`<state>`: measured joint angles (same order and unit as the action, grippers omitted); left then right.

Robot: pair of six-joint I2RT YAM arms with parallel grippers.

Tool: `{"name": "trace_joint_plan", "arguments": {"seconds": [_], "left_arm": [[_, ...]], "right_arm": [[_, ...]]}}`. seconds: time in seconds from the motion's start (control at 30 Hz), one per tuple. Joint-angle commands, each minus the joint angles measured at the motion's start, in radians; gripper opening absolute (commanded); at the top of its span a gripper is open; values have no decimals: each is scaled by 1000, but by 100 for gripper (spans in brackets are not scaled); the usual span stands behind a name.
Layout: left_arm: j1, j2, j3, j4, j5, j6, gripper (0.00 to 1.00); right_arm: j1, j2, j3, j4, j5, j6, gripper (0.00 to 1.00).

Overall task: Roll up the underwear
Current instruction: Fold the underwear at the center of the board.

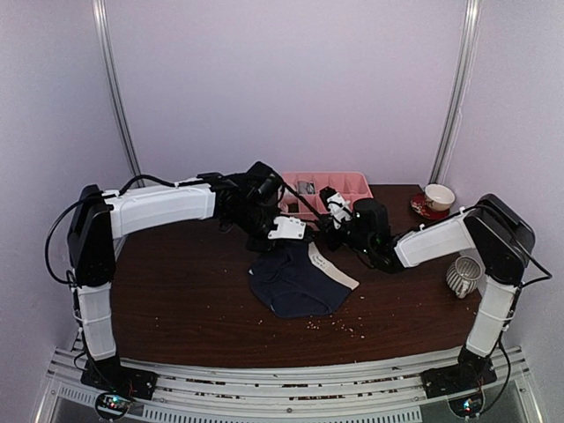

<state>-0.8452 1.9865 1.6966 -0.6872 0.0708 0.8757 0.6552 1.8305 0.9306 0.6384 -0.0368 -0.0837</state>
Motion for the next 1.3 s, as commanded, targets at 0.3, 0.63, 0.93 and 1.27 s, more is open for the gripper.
{"name": "trace_joint_plan", "arguments": {"seconds": [0.3,0.63,0.93,1.27], "left_arm": [[-86,126,114,-63,13,-121,0],[-207,215,207,-95,80,-177,0],[-230,207,241,-140,169,-205,88],[-87,-150,-100,-38,227,-159,98]], "right_arm": [[-20,-168,-67,-268,101,274,29],[-19,-477,-307,-421,214,432,30],[-19,-540,-417,-443,226,450,32],[-16,-476,-417,-514,173,456,35]]}}
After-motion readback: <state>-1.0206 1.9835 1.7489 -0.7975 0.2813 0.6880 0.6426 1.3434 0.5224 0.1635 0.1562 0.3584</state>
